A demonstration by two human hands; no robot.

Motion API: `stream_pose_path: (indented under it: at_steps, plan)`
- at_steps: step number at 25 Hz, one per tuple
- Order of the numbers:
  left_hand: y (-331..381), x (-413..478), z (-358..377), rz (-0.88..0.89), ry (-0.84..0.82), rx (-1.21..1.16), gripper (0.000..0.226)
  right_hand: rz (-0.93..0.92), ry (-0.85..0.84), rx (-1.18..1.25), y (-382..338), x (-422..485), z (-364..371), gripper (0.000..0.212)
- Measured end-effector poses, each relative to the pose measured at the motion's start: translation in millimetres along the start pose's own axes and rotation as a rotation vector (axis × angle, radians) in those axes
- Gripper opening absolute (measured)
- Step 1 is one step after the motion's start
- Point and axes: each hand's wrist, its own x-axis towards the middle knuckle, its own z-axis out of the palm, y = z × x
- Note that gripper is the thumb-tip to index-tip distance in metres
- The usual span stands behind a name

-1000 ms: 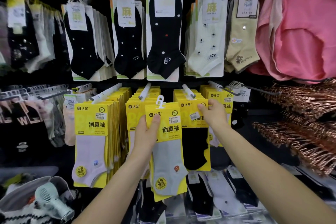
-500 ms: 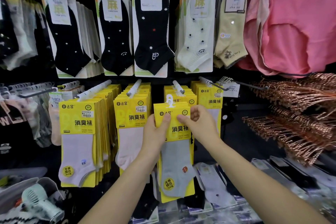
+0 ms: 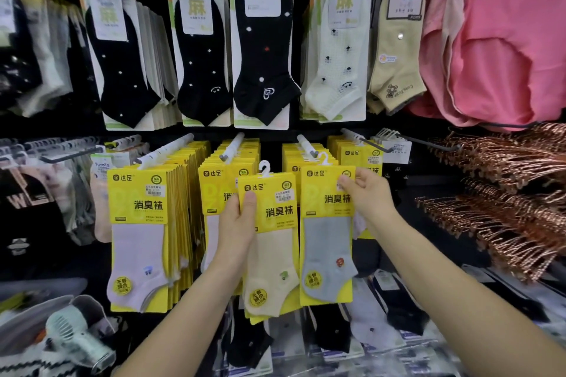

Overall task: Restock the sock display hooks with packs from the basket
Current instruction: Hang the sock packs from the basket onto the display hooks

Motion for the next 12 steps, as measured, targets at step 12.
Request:
stream_pose_path:
  at_steps: [12]
  plan:
    - [2, -2, -7, 0.014, -0.004, 0.007, 0.024, -0.069, 0.164, -0.228, 2, 11, 28, 0.034]
